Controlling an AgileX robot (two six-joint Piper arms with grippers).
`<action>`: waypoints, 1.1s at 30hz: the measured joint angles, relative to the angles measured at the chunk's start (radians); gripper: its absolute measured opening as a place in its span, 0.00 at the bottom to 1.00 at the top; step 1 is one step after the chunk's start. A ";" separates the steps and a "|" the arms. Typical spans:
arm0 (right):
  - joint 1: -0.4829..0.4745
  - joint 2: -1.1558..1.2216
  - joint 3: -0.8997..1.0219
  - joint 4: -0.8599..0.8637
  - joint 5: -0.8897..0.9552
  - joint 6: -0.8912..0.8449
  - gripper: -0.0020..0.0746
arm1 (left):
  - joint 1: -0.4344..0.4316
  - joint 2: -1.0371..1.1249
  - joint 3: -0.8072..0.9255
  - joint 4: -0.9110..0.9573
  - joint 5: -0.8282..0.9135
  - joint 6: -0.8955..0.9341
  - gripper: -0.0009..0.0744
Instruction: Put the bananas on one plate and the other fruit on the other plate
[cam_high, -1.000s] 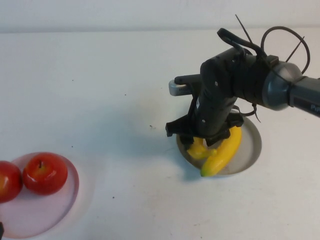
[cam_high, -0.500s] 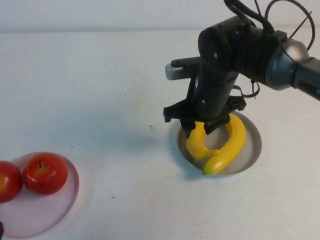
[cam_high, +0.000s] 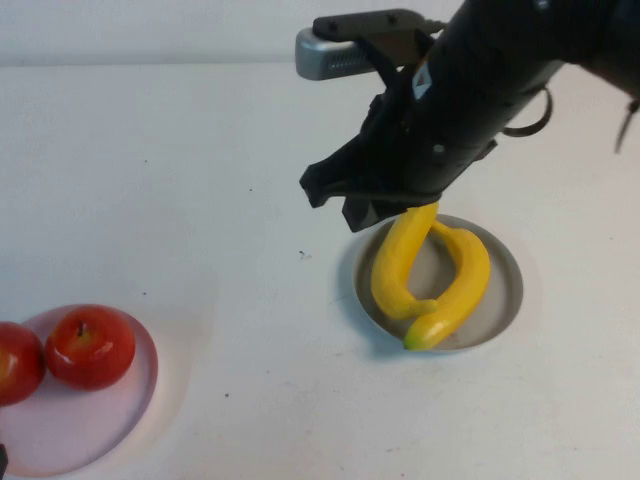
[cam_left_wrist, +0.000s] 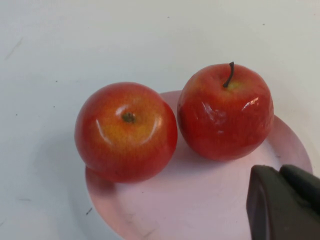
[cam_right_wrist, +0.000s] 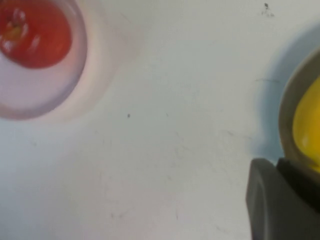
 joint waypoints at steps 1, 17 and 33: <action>0.009 -0.047 0.028 -0.015 0.000 -0.002 0.03 | 0.000 0.000 0.000 0.000 0.000 0.000 0.02; 0.021 -0.673 0.566 -0.210 0.006 -0.006 0.01 | 0.000 0.000 0.000 0.000 0.000 0.000 0.02; -0.435 -1.245 1.556 -0.243 -1.017 0.109 0.01 | 0.000 0.000 0.000 0.000 0.000 0.000 0.02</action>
